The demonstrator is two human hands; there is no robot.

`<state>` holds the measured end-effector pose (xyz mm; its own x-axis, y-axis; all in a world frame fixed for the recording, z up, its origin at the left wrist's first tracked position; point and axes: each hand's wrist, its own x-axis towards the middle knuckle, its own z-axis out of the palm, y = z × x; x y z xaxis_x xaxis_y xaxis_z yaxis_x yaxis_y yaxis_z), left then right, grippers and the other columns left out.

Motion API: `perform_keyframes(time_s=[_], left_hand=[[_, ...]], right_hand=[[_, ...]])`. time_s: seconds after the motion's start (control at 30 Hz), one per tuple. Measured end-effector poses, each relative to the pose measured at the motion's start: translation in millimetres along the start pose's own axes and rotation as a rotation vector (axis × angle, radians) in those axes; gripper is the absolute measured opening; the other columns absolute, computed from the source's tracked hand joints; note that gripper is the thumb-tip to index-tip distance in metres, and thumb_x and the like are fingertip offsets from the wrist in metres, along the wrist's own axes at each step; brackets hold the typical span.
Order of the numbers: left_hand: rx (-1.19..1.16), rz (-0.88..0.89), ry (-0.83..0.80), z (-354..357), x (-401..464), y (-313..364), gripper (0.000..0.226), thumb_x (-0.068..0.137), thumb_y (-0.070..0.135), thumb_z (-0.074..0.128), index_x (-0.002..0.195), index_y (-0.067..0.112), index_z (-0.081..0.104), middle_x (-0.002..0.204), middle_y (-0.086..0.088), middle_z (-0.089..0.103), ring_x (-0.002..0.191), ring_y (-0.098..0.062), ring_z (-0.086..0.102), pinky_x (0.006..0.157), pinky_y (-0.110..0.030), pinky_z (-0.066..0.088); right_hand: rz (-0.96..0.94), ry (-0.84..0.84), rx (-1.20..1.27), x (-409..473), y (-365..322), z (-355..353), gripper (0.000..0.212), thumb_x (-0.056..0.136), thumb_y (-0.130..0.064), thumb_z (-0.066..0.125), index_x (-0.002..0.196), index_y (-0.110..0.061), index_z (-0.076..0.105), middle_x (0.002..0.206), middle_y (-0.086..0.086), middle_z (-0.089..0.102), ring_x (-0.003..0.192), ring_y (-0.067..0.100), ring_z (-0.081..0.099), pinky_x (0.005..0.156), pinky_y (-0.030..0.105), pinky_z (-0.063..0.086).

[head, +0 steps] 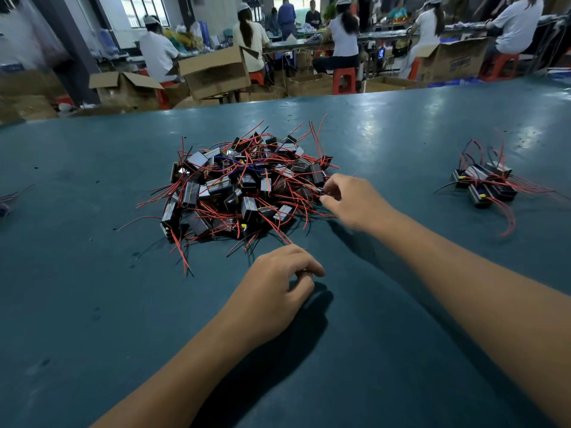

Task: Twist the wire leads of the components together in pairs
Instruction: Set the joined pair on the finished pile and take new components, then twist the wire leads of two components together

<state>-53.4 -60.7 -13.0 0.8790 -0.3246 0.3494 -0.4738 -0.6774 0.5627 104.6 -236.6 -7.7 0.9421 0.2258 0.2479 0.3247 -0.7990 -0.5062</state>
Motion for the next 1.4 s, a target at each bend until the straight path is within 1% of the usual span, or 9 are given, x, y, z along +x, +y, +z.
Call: perform_keyframes(time_s=[0.1,0.23,0.43,0.67,0.77,0.87,1.0,1.1,1.4], left_hand=[[-0.001,-0.008,0.001,-1,0,1,0.021,0.092,0.001,0.060,0.094,0.014,0.076,0.096,0.007,0.068,0.094,-0.002,0.060,0.078,-0.005,0.035],[0.006,-0.011,-0.004,-1,0,0,0.021,0.093,0.004,0.059,0.096,0.016,0.076,0.098,0.008,0.067,0.093,-0.002,0.059,0.078,-0.007,0.036],[0.012,-0.017,-0.007,-1,0,-1,0.021,0.094,0.006,0.058,0.097,0.017,0.075,0.099,0.011,0.066,0.095,-0.003,0.059,0.079,-0.012,0.040],[0.022,-0.020,-0.005,0,1,-3,0.021,0.093,0.006,0.058,0.097,0.018,0.075,0.099,0.011,0.066,0.095,-0.001,0.059,0.078,-0.012,0.040],[0.020,-0.026,0.002,-1,1,-3,0.021,0.093,0.007,0.058,0.097,0.018,0.075,0.099,0.012,0.066,0.095,-0.001,0.059,0.077,-0.010,0.039],[0.014,-0.031,0.012,-2,0,-3,0.021,0.094,0.007,0.058,0.097,0.018,0.075,0.099,0.012,0.066,0.095,-0.002,0.060,0.076,-0.008,0.037],[0.003,-0.025,0.008,-2,1,-3,0.021,0.093,0.005,0.058,0.096,0.017,0.075,0.098,0.010,0.066,0.093,-0.002,0.060,0.076,-0.007,0.037],[-0.003,-0.034,0.006,-2,0,-2,0.022,0.094,0.006,0.057,0.097,0.017,0.075,0.098,0.012,0.066,0.093,-0.003,0.060,0.076,-0.008,0.037],[-0.022,-0.048,0.014,-3,1,-4,0.022,0.093,0.006,0.058,0.097,0.018,0.075,0.096,0.012,0.067,0.086,0.004,0.057,0.071,-0.005,0.034]], right_hand=[[0.029,0.100,-0.080,9,-5,8,0.018,0.093,-0.031,0.060,0.100,-0.015,0.066,0.101,0.008,0.067,0.098,0.030,0.060,0.087,0.041,0.050],[-0.002,0.323,-0.554,25,-9,8,0.026,0.093,-0.041,0.057,0.104,-0.022,0.069,0.110,0.006,0.060,0.107,0.031,0.049,0.090,0.042,0.035],[0.063,-0.049,-0.408,48,-20,10,0.025,0.095,-0.040,0.061,0.107,-0.018,0.064,0.110,0.008,0.066,0.105,0.031,0.059,0.090,0.040,0.041],[0.092,-0.113,-0.537,51,-20,11,0.031,0.092,-0.034,0.065,0.074,-0.017,0.045,0.097,0.006,0.060,0.089,0.030,0.052,0.077,0.038,0.032],[0.119,-0.116,-0.392,48,-18,6,0.018,0.090,-0.032,0.065,0.091,-0.014,0.063,0.100,0.006,0.065,0.092,0.028,0.057,0.080,0.036,0.038],[0.203,-0.078,-0.170,38,-16,-7,0.037,0.089,-0.042,0.065,0.090,-0.006,0.071,0.091,0.013,0.071,0.087,0.032,0.064,0.075,0.036,0.051],[0.291,-0.078,0.257,17,-15,-27,0.025,0.085,-0.030,0.075,0.078,-0.008,0.067,0.087,0.015,0.074,0.071,0.023,0.072,0.056,0.028,0.047],[0.309,-0.059,0.372,-1,-11,-36,0.022,0.085,-0.025,0.077,0.076,-0.016,0.060,0.076,0.011,0.072,0.062,0.019,0.067,0.054,0.026,0.046],[0.390,0.316,0.708,-61,9,-63,0.006,0.092,-0.019,0.063,0.095,-0.015,0.062,0.079,0.007,0.071,0.051,0.012,0.065,0.046,0.024,0.048]])
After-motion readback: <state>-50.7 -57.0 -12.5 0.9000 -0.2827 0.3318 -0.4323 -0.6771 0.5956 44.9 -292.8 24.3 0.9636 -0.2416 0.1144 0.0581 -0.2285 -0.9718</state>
